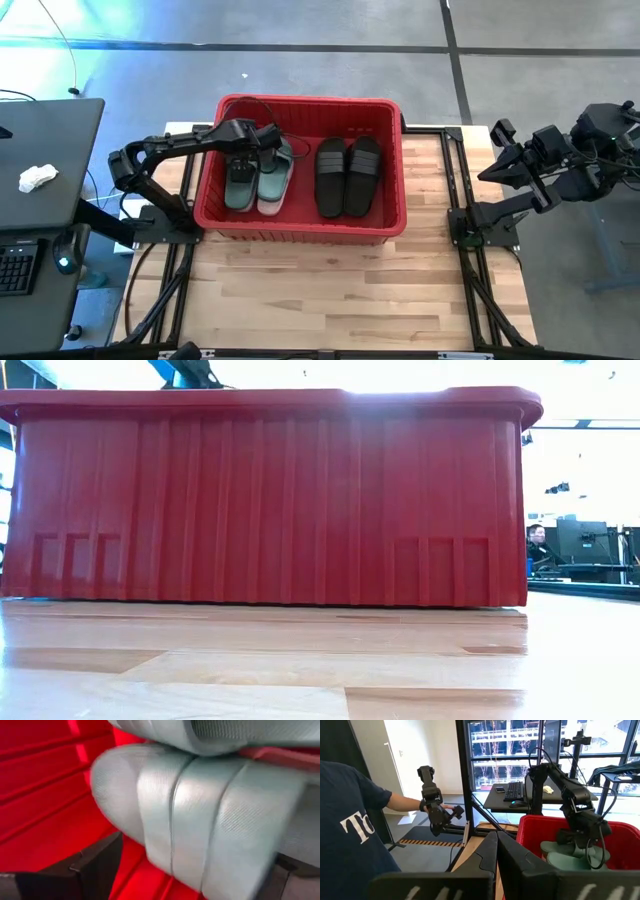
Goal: Pick and place slides into bin
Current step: Put the green slide into the red bin, then return to Home Position
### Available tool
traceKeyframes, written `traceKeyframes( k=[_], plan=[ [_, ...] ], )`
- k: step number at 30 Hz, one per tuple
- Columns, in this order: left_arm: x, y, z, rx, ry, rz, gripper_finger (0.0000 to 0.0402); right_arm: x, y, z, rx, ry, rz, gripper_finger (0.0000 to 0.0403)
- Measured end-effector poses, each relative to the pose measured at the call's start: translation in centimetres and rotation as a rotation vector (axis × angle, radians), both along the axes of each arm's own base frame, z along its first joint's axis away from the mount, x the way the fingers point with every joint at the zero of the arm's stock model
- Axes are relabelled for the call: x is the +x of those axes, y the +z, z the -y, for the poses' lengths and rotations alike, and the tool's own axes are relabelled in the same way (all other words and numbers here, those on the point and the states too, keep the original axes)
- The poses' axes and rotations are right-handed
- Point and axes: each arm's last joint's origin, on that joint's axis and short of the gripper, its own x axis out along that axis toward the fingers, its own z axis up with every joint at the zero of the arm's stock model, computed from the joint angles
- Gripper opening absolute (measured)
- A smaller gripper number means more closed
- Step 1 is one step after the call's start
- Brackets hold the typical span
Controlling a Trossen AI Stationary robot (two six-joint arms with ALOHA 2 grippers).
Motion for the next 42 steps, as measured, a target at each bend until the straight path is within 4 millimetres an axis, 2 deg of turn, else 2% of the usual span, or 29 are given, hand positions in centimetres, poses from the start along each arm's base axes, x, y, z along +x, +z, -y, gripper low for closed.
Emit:
traceKeyframes(
  k=[4,9,15,25,34,38,42],
  plan=[
    [0.2,1.3,-0.1,-0.018,-0.006,0.016,0.0338,0.0,0.0,0.0,0.000,0.000,0.000,0.0000],
    [0.3,1.9,-0.1,-0.031,-0.018,0.021,0.0344,0.0,0.0,0.0,0.000,0.000,0.000,0.0000],
    [0.6,2.9,0.2,-0.141,0.008,0.117,0.0344,0.0,0.0,0.0,0.000,0.000,0.000,0.0000],
    [1.2,7.4,0.1,-0.181,0.054,0.275,0.0344,0.0,0.0,0.0,0.000,0.000,0.000,0.0000],
    [2.5,13.1,0.2,-0.254,0.032,0.636,0.0344,0.0,0.0,0.0,0.000,0.000,0.000,0.0000],
    [4.3,15.7,1.0,-0.272,-0.059,0.859,0.0344,0.0,0.0,0.0,0.000,-0.001,0.000,0.0000],
    [6.9,17.9,2.7,-0.286,-0.230,1.093,0.0344,0.0,0.0,0.0,0.000,0.000,0.000,0.0000]
  ],
)
